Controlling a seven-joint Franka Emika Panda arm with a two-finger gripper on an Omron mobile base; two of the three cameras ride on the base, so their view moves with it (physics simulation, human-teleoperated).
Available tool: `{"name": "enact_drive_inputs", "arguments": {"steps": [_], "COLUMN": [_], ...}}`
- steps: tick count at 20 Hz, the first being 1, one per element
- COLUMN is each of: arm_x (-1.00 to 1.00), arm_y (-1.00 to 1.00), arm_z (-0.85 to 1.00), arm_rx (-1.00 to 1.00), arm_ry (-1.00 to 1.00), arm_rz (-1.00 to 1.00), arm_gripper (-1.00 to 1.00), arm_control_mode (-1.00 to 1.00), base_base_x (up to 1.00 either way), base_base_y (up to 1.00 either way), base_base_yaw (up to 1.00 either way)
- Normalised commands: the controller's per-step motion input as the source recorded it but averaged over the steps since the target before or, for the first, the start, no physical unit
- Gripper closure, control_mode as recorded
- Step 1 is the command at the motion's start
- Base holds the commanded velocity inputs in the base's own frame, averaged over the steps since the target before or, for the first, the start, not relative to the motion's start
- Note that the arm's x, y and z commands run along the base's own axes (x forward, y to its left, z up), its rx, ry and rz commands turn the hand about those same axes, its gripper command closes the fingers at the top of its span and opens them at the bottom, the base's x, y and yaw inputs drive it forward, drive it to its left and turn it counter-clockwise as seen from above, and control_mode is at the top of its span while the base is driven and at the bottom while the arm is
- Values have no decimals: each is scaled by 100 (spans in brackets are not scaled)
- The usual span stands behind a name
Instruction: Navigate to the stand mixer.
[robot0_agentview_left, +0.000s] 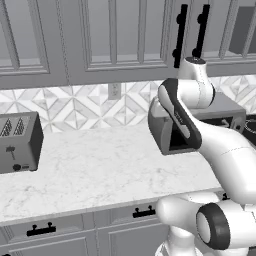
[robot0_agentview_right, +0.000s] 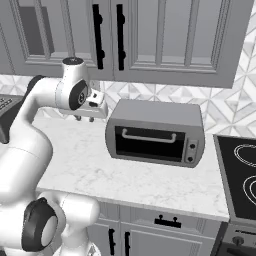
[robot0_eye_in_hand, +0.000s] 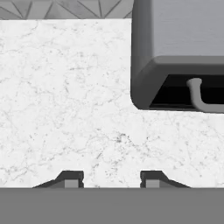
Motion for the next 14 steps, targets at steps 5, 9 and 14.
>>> {"name": "enact_drive_inputs", "arguments": {"steps": [5, 9, 14], "arm_x": [-44, -81, 0], "arm_y": [1, 4, 0], "arm_z": [0, 0, 0], "arm_rx": [0, 0, 0], "arm_ry": [-3, -9, 0], "arm_rz": [0, 0, 0], "arm_gripper": [-100, -100, -100], "arm_control_mode": [-100, -100, 100], "base_base_x": [0, 0, -96], "base_base_y": [0, 0, 5], "base_base_yaw": [0, 0, -3]}}
